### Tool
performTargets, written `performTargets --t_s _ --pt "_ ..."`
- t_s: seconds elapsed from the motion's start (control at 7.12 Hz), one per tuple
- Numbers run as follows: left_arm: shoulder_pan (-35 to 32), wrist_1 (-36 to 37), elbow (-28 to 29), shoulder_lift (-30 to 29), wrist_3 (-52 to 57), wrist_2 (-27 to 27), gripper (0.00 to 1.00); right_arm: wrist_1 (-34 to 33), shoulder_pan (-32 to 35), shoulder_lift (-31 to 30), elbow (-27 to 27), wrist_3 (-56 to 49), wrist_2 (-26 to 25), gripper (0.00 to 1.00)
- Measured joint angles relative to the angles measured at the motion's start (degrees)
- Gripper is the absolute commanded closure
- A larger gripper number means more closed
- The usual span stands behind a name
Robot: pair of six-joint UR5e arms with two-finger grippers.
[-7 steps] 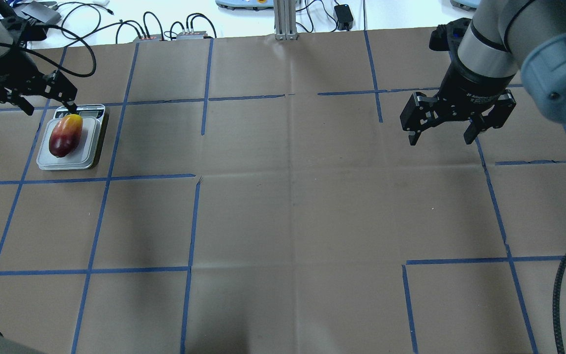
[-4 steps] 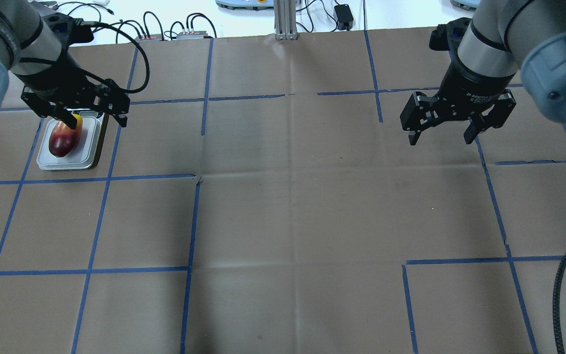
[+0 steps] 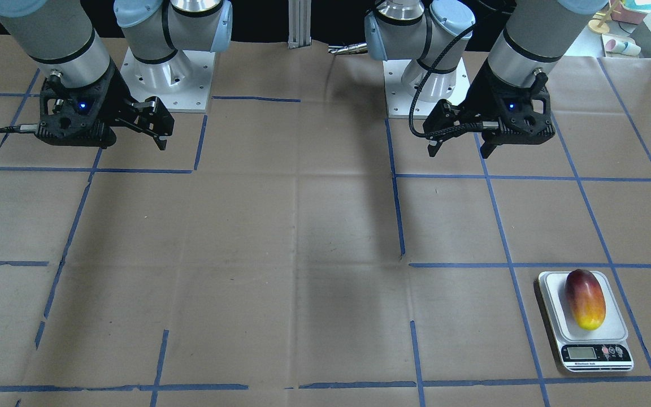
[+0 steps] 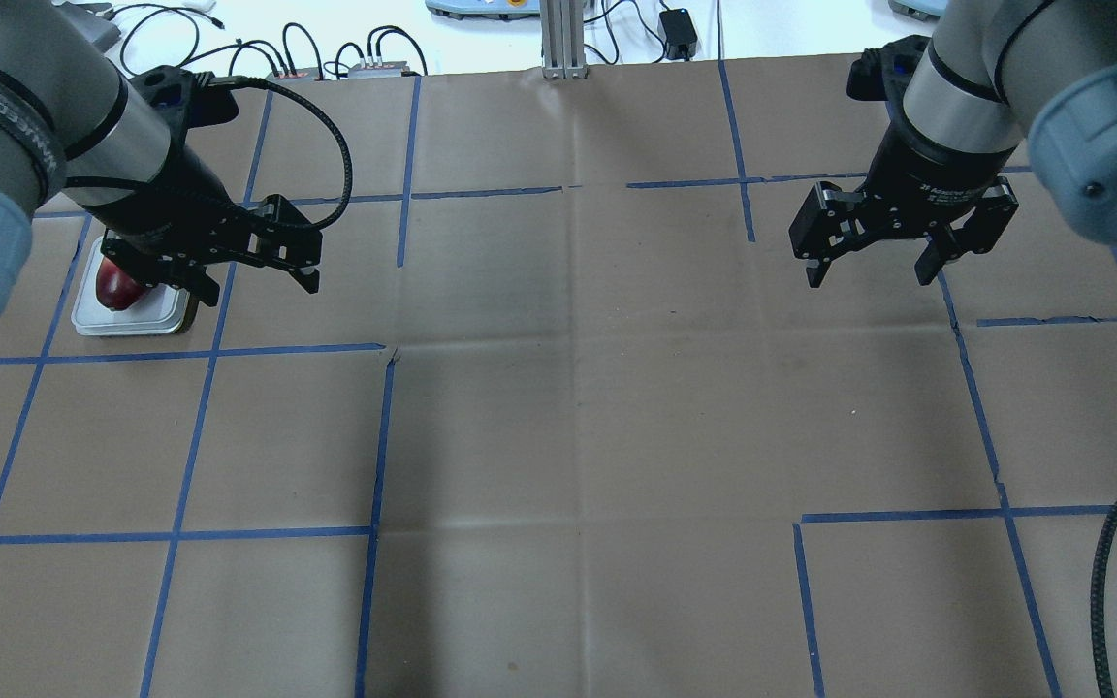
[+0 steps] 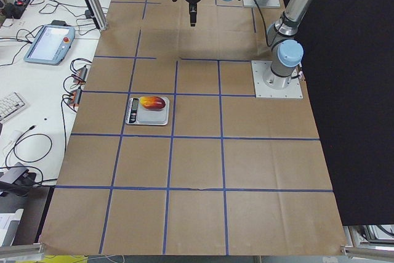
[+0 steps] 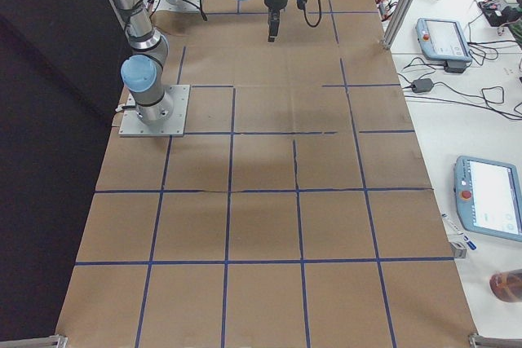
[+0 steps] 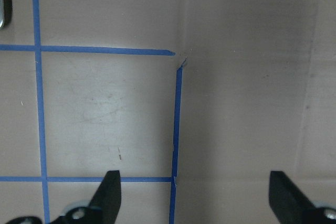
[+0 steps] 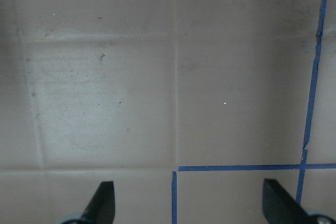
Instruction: Weigh mango
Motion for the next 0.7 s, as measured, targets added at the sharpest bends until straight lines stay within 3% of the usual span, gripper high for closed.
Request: performTargets --t_s 0.7 --pt "-3.7 -0.2 -0.2 0.2 -0.4 4.0 0.0 0.0 0.0 0.0 0.0 0.0 0.0 0.0"
